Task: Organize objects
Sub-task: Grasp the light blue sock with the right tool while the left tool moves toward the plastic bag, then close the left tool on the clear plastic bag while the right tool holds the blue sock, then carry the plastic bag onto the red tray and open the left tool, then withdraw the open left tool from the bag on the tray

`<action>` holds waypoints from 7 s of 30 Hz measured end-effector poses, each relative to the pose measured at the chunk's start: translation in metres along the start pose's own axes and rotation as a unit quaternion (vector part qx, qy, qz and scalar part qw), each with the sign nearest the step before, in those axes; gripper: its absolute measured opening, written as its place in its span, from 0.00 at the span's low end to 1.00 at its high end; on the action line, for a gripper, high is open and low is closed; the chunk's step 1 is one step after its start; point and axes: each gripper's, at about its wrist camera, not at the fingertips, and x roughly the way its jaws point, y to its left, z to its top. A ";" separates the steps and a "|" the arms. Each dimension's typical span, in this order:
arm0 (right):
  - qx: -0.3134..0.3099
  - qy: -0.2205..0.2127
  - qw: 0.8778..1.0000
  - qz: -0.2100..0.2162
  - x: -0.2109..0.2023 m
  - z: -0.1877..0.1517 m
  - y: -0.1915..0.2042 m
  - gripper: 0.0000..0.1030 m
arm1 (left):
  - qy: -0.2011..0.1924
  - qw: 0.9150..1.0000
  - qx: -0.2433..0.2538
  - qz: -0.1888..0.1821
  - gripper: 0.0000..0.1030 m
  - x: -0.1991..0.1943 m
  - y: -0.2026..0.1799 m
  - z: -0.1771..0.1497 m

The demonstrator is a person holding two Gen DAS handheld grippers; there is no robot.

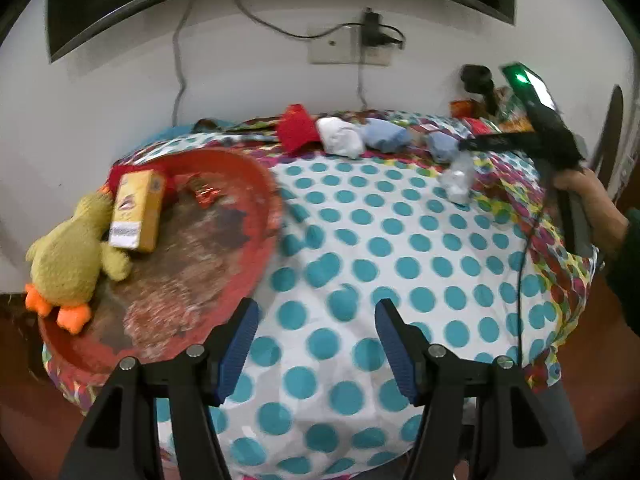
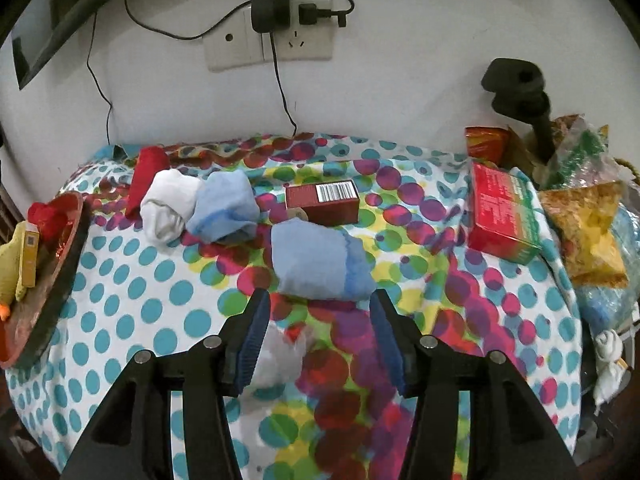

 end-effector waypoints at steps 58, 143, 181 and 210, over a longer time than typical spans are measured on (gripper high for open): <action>-0.025 0.023 0.999 -0.004 0.046 -0.004 -0.038 0.43 | 0.014 0.998 0.049 -0.020 0.37 0.174 -0.101 0.111; -0.017 0.029 0.999 -0.024 0.050 -0.004 -0.043 0.53 | 0.013 0.996 -0.055 0.062 0.38 0.084 0.038 0.103; -0.017 0.029 0.999 -0.024 0.052 -0.005 -0.045 0.54 | 0.060 0.984 -0.142 0.085 0.39 0.145 0.168 0.142; -0.017 0.030 0.999 -0.023 0.049 0.001 -0.047 0.55 | 0.042 0.995 -0.085 0.036 0.51 0.079 0.087 0.090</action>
